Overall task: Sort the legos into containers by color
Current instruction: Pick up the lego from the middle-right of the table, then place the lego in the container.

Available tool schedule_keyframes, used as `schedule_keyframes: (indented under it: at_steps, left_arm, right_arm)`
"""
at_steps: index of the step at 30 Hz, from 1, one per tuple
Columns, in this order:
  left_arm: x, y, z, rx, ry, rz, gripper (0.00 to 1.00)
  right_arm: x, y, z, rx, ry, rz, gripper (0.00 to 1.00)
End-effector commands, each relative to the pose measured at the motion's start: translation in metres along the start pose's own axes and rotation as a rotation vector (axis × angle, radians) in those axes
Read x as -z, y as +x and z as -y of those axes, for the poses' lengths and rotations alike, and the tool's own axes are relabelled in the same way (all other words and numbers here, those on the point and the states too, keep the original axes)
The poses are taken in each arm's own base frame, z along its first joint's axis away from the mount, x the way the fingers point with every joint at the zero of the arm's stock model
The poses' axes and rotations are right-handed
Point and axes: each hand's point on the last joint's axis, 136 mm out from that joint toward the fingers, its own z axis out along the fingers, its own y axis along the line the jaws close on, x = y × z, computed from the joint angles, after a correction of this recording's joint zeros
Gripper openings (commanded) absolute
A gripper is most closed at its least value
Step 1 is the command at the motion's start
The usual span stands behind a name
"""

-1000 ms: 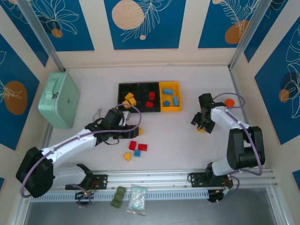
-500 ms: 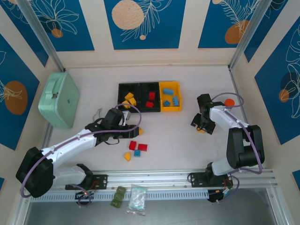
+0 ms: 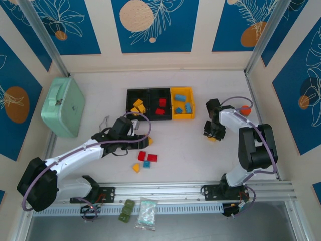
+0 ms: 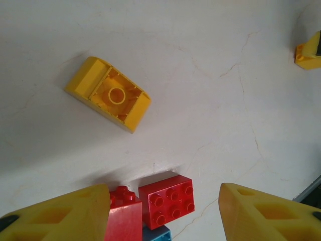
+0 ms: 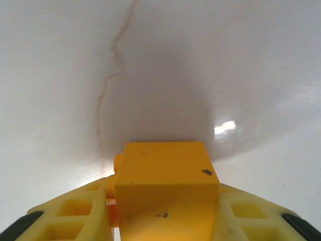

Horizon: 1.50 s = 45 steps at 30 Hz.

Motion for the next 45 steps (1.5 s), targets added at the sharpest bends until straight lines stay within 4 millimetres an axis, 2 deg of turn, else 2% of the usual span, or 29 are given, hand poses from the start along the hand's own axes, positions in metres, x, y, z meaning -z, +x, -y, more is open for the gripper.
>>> schedule_keyframes:
  at_steps: [1,4,7,14,20,23,27,32,39,45]
  left_arm:
    - [0.001,0.003,0.002,0.006,0.016,0.012,0.59]
    - [0.005,0.004,-0.002,0.034,0.004,0.034,0.59]
    - [0.011,0.003,-0.008,0.068,-0.012,0.067,0.59]
    - [0.041,0.009,-0.041,0.182,-0.120,0.137,0.61]
    - [0.073,0.017,-0.074,0.289,-0.224,0.181,0.62]
    - [0.083,0.023,-0.086,0.322,-0.267,0.190,0.62]
    - [0.086,0.030,-0.092,0.336,-0.281,0.187,0.62]
    - [0.084,0.037,-0.093,0.358,-0.263,0.179,0.62]
    - [0.082,0.039,-0.092,0.375,-0.242,0.180,0.62]
    - [0.084,0.038,-0.089,0.376,-0.233,0.180,0.62]
  right_arm:
    - [0.028,-0.002,-0.019,0.042,-0.070,0.044,0.36]
    - [0.049,-0.001,-0.037,0.074,-0.124,0.078,0.34]
    - [0.071,0.002,-0.065,0.112,-0.202,0.105,0.34]
    - [0.114,0.011,-0.155,0.263,-0.348,0.152,0.34]
    - [0.130,0.020,-0.237,0.401,-0.428,0.153,0.34]
    - [0.133,0.028,-0.274,0.454,-0.467,0.137,0.34]
    - [0.134,0.036,-0.316,0.508,-0.510,0.124,0.34]
    - [0.126,0.033,-0.356,0.527,-0.538,0.106,0.35]
    - [0.110,0.014,-0.400,0.520,-0.561,0.096,0.36]
    - [0.098,-0.003,-0.423,0.488,-0.608,0.102,0.40]
